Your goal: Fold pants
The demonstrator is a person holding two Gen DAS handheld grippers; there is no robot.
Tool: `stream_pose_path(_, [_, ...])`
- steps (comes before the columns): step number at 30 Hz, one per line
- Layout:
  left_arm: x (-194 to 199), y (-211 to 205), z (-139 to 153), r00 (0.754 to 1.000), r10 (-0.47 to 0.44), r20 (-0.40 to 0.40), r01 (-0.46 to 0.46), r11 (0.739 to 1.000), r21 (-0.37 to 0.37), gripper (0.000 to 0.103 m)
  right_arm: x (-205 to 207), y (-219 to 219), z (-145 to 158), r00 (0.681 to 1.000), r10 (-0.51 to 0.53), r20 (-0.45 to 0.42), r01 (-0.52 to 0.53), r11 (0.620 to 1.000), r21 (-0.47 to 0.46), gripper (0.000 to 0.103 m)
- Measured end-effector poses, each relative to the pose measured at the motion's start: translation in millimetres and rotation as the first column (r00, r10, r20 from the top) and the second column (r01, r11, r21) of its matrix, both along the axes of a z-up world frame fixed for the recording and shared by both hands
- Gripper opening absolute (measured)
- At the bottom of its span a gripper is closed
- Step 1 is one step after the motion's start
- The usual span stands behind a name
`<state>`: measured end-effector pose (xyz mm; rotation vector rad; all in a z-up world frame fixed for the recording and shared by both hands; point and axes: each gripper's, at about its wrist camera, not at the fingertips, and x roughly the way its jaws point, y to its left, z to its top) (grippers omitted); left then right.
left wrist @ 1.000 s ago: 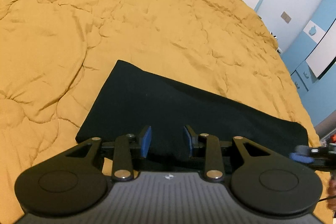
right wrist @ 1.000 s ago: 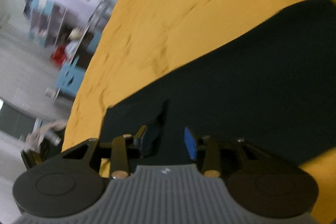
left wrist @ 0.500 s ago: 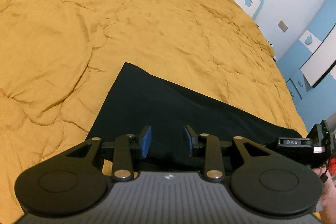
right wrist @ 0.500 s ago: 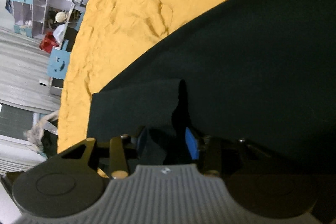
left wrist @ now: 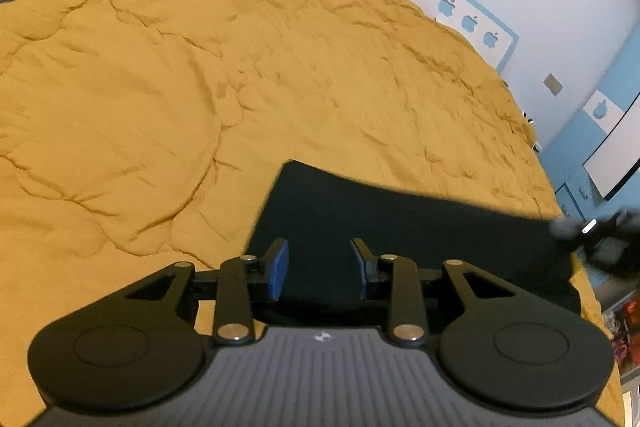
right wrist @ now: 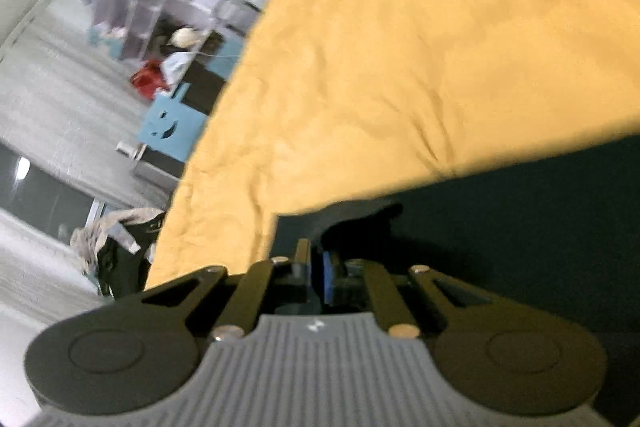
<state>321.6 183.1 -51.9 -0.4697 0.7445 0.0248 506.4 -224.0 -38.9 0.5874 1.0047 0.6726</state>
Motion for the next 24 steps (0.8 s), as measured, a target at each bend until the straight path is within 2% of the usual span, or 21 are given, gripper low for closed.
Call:
stream_pose_path(3, [-3,-4,7,1.000,-0.002,0.014,0.002,1.000,-0.003,0.037,4,-15,53,0.998,0.015,0.063,-0.012,0.999,-0.044,0.000])
stream_pose_path(6, [0,-14,13,0.999,-0.027,0.024,0.027,1.000,-0.011,0.037,5,-49,95,0.996,0.004,0.094,0.004,0.996,-0.087,0.000])
stream_pose_path(10, [13,-36,14,0.997,-0.076,0.031,0.077,0.997,-0.019,0.037,3,-112,126,0.993,-0.042,0.114,0.060,0.986,-0.158,0.000])
stream_pose_path(12, [22,-47,12,0.994,-0.104,0.029,0.105,0.994,-0.019,0.032,2,-149,131,0.992,-0.073,0.102,0.091,0.980,-0.180,0.000])
stream_pose_path(15, [38,-68,6,0.989,-0.147,0.007,0.147,0.989,-0.008,0.027,2,-204,126,0.988,-0.133,0.081,0.148,0.964,-0.219,0.000])
stream_pose_path(17, [47,-83,-1,0.985,-0.175,-0.009,0.175,0.985,-0.009,0.025,5,-239,109,0.982,-0.185,0.047,0.191,0.952,-0.239,0.000])
stream_pose_path(20, [61,-105,-13,0.977,-0.213,-0.030,0.213,0.977,-0.005,0.023,7,-281,67,0.971,-0.239,-0.010,0.229,0.942,-0.243,0.000])
stream_pose_path(24, [74,-129,-35,0.968,-0.237,-0.082,0.238,0.971,0.006,0.022,8,-308,-4,0.954,-0.289,-0.080,0.256,0.924,-0.285,0.000])
